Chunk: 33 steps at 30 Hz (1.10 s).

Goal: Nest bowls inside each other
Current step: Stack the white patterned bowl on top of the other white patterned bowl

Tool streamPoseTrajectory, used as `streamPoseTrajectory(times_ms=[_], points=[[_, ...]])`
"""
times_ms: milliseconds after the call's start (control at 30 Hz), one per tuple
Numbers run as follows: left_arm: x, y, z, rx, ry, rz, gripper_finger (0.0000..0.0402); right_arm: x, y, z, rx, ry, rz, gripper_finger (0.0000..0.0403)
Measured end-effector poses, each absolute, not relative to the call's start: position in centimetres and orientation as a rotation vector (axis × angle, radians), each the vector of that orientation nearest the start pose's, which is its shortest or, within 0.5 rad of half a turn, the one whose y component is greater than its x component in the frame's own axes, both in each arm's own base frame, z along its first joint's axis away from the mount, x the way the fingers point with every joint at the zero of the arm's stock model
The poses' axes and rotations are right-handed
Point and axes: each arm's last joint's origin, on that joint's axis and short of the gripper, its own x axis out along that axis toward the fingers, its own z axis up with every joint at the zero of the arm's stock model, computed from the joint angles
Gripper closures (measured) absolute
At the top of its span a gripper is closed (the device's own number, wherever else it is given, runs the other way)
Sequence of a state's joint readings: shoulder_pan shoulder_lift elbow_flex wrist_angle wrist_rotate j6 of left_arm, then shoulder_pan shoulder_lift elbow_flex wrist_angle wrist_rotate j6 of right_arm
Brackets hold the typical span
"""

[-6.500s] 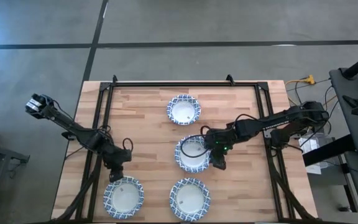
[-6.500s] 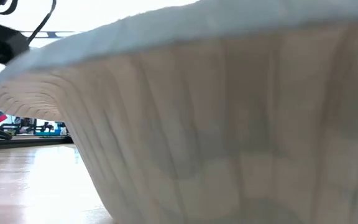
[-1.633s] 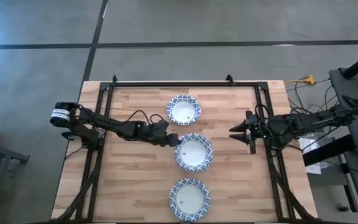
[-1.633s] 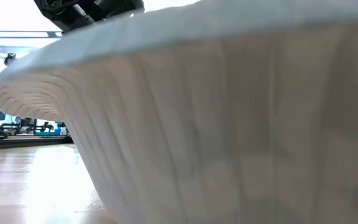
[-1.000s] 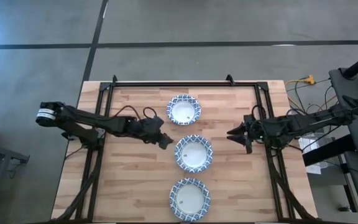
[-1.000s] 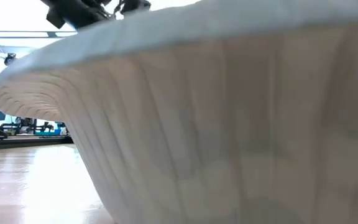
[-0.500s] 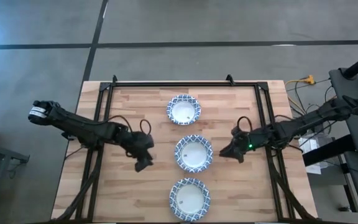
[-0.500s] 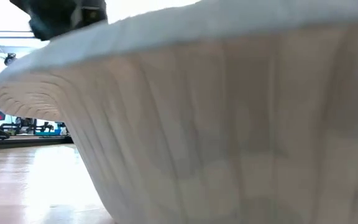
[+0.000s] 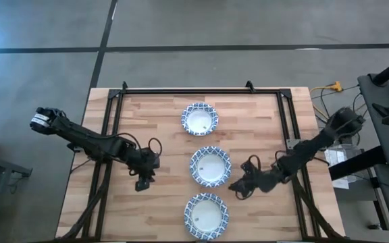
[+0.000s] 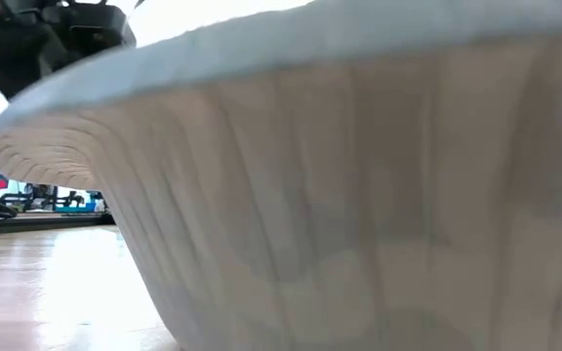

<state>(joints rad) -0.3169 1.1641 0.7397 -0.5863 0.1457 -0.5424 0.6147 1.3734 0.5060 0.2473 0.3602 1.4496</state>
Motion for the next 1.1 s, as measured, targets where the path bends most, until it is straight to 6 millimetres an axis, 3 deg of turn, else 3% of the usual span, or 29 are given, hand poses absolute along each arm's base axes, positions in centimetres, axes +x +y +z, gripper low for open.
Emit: streamPoseTrajectory(times_ms=[233, 433, 767, 1100], points=[[18.3, -6.7, 20.8, -0.393, 1.1, -0.144, 0.0268, 21.8, 16.5, 12.9, 1.347, 0.619, -0.296, 0.0255], [16.8, -6.2, 20.9, -0.402, 1.057, -0.162, 0.0268, 22.4, 17.4, 11.1, 1.48, 0.626, -0.366, 0.0255], [14.9, -5.5, 21.1, -0.438, 0.993, -0.173, 0.0268, 24.5, 19.3, 11.3, 1.508, 0.654, -0.298, 0.0255], [14.7, -5.4, 21.4, -0.442, 0.965, -0.179, 0.0268, 26.4, 20.9, 10.7, 1.468, 0.662, -0.292, 0.0272]])
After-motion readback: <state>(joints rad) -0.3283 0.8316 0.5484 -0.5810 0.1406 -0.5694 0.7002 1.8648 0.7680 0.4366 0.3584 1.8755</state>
